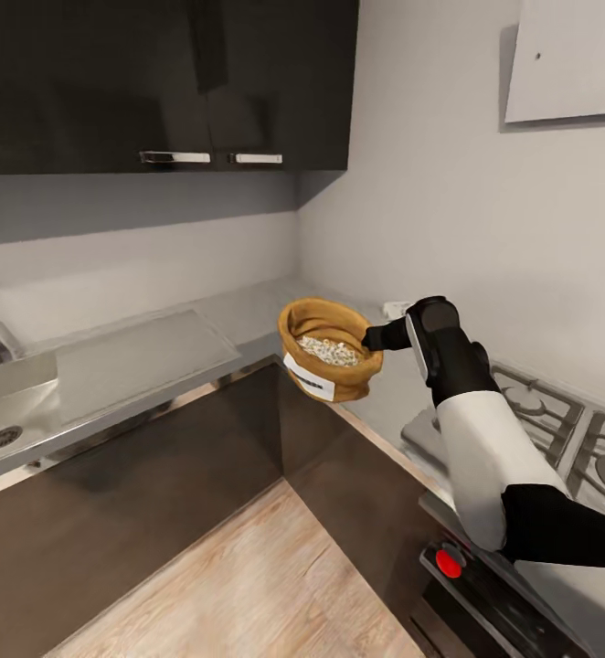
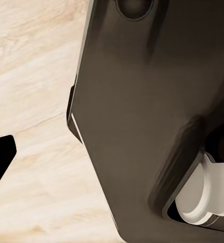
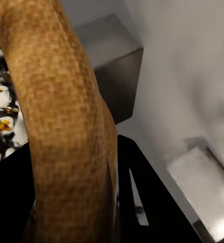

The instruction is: In the kitchen, take the popcorn bag from the countertop, put it into the microwave, and heat it until the popcorn is cooked so the cooked popcorn ends up inside the bag.

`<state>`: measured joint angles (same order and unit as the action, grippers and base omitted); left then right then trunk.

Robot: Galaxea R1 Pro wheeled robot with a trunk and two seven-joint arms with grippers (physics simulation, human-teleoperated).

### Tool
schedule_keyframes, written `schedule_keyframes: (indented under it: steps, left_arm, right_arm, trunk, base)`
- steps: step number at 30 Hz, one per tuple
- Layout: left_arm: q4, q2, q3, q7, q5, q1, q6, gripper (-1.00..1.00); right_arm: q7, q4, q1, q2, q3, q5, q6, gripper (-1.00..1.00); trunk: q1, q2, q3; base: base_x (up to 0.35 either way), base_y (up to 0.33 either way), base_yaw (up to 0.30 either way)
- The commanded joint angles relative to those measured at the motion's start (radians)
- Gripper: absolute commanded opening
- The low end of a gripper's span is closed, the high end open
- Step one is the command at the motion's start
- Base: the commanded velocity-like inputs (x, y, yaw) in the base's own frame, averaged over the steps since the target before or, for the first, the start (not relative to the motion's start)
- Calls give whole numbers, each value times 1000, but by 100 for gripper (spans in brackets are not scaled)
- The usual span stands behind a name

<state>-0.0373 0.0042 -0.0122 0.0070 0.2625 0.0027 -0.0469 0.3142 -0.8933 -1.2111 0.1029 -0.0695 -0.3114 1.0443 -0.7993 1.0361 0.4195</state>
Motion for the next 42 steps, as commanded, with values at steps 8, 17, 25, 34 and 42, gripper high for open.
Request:
schedule_keyframes:
  steps: [8, 17, 25, 34, 42]
  left_arm:
    - [-2, 0, 1, 1, 3, 0, -1, 100]
    - [-2, 0, 1, 1, 3, 0, -1, 100]
    - [-2, 0, 1, 1, 3, 0, -1, 100]
    - [-2, 0, 1, 1, 3, 0, -1, 100]
    - [-2, 2, 2, 1, 3, 0, -1, 100]
  right_arm:
    - [6, -4, -1, 0, -3, -11, 3, -100]
    - [5, 4, -1, -1, -1, -11, 3, -100]
    - [8, 148, -1, 2, -2, -8, 3, -100]
    - [8, 192, 30, 2, -3, -7, 3, -100]
    - [12, 195, 64, -2, -4, -6, 3, -100]
  trunk:
    - [1, 1, -6]
    - [1, 1, -20]
    - [1, 1, -33]
    - [1, 1, -47]
    - [1, 1, -60]
  base:
    - [-137, 0, 0]
    - [-1, 0, 0]
    - [0, 0, 0]
    - [0, 0, 0]
    - [0, 0, -67]
